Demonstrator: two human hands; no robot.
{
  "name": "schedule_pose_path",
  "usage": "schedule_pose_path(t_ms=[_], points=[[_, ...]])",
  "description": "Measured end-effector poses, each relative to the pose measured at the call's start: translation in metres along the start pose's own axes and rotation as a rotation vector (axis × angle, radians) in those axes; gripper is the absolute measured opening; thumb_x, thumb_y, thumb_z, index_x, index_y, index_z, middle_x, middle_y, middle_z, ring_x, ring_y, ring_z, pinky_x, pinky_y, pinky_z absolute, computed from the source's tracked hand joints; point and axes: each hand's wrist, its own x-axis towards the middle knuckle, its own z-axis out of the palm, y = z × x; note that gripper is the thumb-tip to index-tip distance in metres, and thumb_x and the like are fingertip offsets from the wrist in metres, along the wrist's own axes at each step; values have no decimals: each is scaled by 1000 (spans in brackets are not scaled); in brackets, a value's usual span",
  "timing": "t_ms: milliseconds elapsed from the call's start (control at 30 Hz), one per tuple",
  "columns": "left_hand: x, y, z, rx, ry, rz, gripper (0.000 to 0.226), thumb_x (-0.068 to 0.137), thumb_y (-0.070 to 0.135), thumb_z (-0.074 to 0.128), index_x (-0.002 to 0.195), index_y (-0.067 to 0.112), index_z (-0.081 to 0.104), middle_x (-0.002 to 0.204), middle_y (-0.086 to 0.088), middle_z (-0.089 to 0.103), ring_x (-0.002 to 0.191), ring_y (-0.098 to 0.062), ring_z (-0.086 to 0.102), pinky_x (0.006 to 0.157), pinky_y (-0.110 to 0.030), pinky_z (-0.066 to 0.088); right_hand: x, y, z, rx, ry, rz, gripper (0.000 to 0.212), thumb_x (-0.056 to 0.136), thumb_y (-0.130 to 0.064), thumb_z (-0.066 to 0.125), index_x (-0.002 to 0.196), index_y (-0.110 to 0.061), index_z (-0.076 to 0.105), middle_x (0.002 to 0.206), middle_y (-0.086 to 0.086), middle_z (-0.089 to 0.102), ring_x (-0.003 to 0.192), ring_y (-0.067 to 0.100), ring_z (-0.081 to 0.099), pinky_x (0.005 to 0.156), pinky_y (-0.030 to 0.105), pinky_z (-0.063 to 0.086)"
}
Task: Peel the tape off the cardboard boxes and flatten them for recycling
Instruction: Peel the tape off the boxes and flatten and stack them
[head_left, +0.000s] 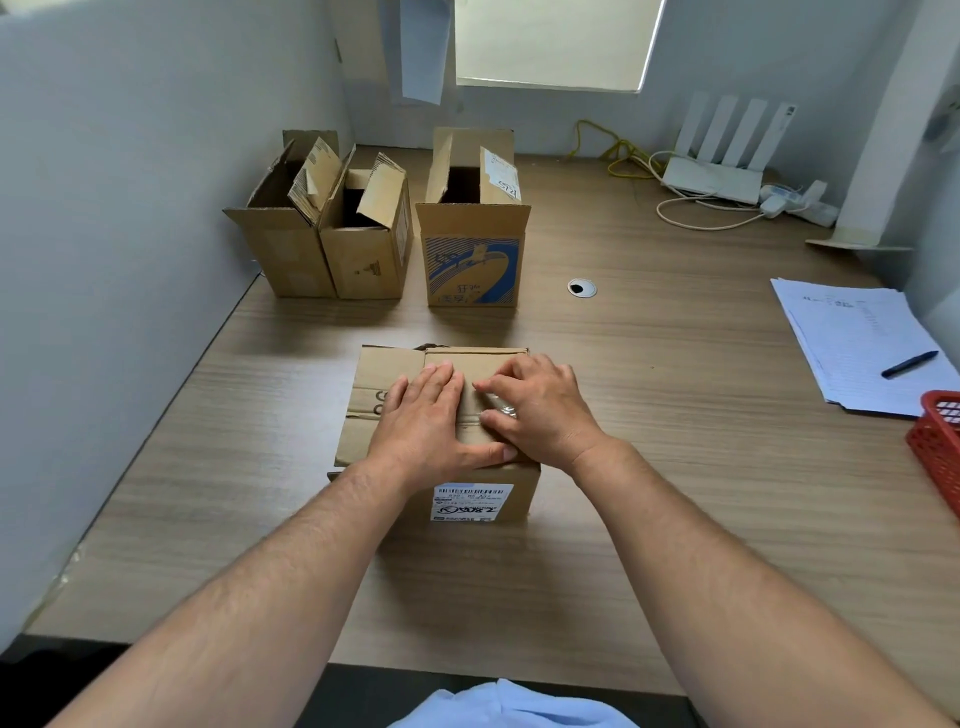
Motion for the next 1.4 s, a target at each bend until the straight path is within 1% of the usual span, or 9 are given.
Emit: schedule_pose_path(t_ms=[267, 400, 533, 733, 900, 1000, 1067, 1233, 1400], points=[[1, -1, 1, 5, -5, -2, 112, 73, 84, 43, 155, 17, 7, 163, 2, -1, 148, -12, -8, 120, -37, -7, 5, 0, -6, 155, -5, 39, 6, 92, -24, 54, 91, -25, 59, 98, -9, 50, 106, 14, 44, 93, 33, 25], [1, -3, 2, 7, -4, 0, 115, 70, 87, 40, 155, 17, 6, 163, 2, -1, 148, -12, -8, 120, -38, -8, -1, 12, -12, 446, 85, 162, 9, 92, -16, 55, 87, -23, 57, 78, -13, 56, 83, 15, 53, 98, 44, 38], [1, -3, 2, 2, -15, 0, 117, 68, 88, 39, 155, 17, 5, 163, 2, -2, 148, -12, -8, 120, -38, -9, -5, 25, -13, 563, 207, 267, 17, 90, -14, 56, 81, -28, 54, 75, -14, 57, 80, 18, 57, 91, 49, 46], [1, -2, 1, 1, -16, -3, 118, 67, 88, 39, 155, 17, 5, 163, 2, -2, 148, -12, -9, 120, -37, -10, -15, 40, 4, 462, 288, 483, 18, 87, -13, 60, 103, -20, 61, 89, 0, 63, 94, 25, 58, 80, 31, 45], [1, -2, 1, -3, -18, -5, 118, 66, 88, 39, 155, 17, 6, 163, 2, -2, 148, -11, -8, 120, -37, -11, -18, 37, 12, 502, 233, 584, 42, 86, -8, 57, 126, -16, 45, 70, -6, 56, 83, 24, 60, 73, 33, 45], [2, -1, 1, -2, -17, -6, 117, 67, 87, 40, 155, 18, 5, 163, 3, -2, 148, -11, -8, 120, -37, -10, -20, 39, 15, 663, 198, 623, 12, 88, -10, 54, 93, -20, 61, 78, -2, 61, 87, 26, 62, 80, 40, 51], [1, -2, 1, -2, -18, -7, 118, 67, 87, 41, 155, 18, 6, 163, 3, -1, 148, -11, -8, 120, -37, -9, -20, 43, 12, 759, 274, 639, 16, 92, -18, 53, 79, -20, 62, 89, 5, 66, 88, 28, 62, 81, 43, 52], [2, -2, 1, -2, -15, -5, 117, 67, 87, 41, 155, 18, 6, 163, 2, -1, 148, -12, -7, 120, -38, -8, -25, 41, 0, 530, 406, 345, 12, 84, -23, 70, 94, -17, 70, 97, 0, 52, 75, 9, 52, 75, 25, 47], [1, -1, 0, 7, -15, -8, 116, 69, 86, 42, 155, 17, 6, 163, 2, -1, 148, -12, -7, 120, -38, -7, -18, 33, 0, 388, 224, 79, 20, 75, -22, 78, 95, -23, 74, 119, 1, 51, 116, 17, 44, 99, 36, 40]])
